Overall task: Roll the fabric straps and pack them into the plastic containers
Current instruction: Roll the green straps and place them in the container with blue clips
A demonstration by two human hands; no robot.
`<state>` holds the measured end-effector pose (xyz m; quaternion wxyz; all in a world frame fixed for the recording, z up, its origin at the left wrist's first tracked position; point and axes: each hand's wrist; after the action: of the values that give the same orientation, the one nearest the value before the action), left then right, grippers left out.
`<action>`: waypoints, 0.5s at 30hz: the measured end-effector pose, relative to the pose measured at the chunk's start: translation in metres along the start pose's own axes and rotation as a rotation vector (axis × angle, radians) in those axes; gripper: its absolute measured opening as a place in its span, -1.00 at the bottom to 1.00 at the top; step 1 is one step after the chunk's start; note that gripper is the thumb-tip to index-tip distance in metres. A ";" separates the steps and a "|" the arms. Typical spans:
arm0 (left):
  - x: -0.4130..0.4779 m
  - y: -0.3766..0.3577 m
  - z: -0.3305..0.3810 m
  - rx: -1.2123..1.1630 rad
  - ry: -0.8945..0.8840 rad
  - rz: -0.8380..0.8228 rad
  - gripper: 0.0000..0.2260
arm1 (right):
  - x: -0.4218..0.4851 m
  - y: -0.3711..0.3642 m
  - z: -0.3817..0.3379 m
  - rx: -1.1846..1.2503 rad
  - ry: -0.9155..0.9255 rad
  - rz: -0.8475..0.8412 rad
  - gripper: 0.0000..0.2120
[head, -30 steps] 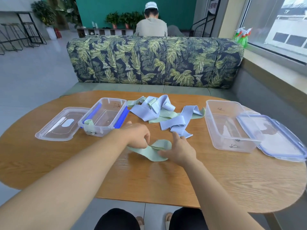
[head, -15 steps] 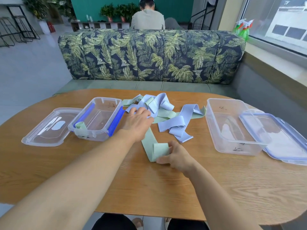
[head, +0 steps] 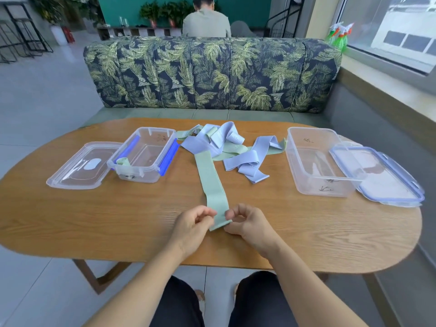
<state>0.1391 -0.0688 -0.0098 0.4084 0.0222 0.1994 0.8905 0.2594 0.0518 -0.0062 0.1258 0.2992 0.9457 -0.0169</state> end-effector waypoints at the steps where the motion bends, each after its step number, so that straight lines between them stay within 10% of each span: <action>1: -0.006 0.000 -0.002 -0.009 -0.002 0.004 -0.79 | -0.005 -0.004 0.003 0.019 0.018 -0.013 -0.78; 10: -0.035 0.007 -0.018 0.236 -0.134 0.001 -0.82 | -0.034 -0.005 0.006 -0.551 0.146 0.067 -0.64; 15: -0.032 0.007 -0.011 0.247 -0.074 -0.034 -0.73 | -0.039 -0.016 0.012 -0.433 0.101 0.113 -0.63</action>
<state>0.1534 -0.1003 -0.0133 0.4246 0.1018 0.2929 0.8506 0.2840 0.0152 -0.0092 0.1402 0.3180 0.9141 0.2087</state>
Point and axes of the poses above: each hand's wrist, its own x-axis towards the middle knuckle, its own y-axis out of the back of the hand, z = x × y, and after that the axes turned 3 degrees about y, right-handed
